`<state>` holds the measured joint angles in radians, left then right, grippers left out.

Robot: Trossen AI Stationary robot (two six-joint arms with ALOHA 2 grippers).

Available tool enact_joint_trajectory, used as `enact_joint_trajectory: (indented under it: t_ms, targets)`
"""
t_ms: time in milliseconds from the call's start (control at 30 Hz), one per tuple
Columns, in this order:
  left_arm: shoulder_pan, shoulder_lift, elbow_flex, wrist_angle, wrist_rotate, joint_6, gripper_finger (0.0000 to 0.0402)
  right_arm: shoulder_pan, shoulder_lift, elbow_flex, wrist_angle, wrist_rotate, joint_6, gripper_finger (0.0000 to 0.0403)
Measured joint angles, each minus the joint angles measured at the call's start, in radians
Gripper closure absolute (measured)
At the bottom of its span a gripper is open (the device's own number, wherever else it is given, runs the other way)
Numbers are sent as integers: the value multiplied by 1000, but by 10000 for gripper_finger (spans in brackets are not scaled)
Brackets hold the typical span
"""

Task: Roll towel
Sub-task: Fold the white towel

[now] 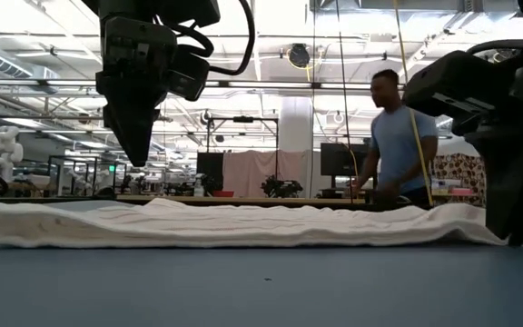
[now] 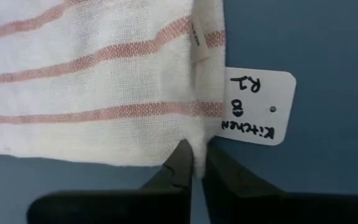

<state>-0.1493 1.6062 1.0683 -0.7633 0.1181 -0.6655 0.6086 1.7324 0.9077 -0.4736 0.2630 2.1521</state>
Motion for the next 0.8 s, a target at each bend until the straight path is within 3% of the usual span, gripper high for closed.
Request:
enact_joint_trajectory:
  t_ms: [233, 600, 800]
  targets:
    - [-4, 0, 16, 32, 17, -9, 314, -2, -32, 60, -73, -6, -45, 398]
    - [-6, -1, 42, 318, -10, -90, 314, -56, -34, 227, -299, -79, -213, 397]
    - [34, 0, 76, 272, 31, -77, 314, -81, -35, 251, -293, -74, -287, 397]
